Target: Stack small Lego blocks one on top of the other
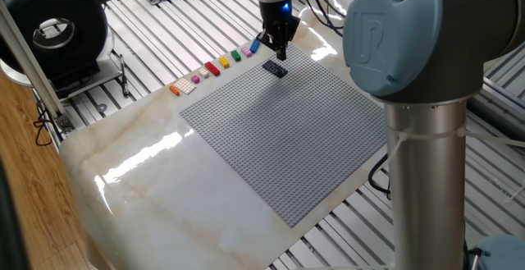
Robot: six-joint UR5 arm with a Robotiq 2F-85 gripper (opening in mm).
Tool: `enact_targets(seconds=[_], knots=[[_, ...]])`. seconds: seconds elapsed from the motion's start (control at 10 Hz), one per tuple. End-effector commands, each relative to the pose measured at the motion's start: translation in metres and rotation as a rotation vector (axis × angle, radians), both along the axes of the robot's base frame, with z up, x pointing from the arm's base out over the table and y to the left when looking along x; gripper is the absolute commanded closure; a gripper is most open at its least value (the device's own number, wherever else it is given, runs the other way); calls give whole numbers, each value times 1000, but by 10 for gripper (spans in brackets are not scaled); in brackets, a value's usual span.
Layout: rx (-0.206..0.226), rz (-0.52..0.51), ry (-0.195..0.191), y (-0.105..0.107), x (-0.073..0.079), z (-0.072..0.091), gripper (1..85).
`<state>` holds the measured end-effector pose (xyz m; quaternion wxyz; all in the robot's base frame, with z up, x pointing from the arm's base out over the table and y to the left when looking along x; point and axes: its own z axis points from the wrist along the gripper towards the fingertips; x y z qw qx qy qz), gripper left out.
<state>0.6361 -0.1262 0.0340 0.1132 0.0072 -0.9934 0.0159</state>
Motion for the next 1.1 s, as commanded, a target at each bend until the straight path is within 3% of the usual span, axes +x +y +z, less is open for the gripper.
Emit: enact_targets(seconds=[0.0, 1.0], knots=[[-4, 15, 6, -3, 0, 2, 847], [-7, 30, 6, -5, 0, 0, 847]])
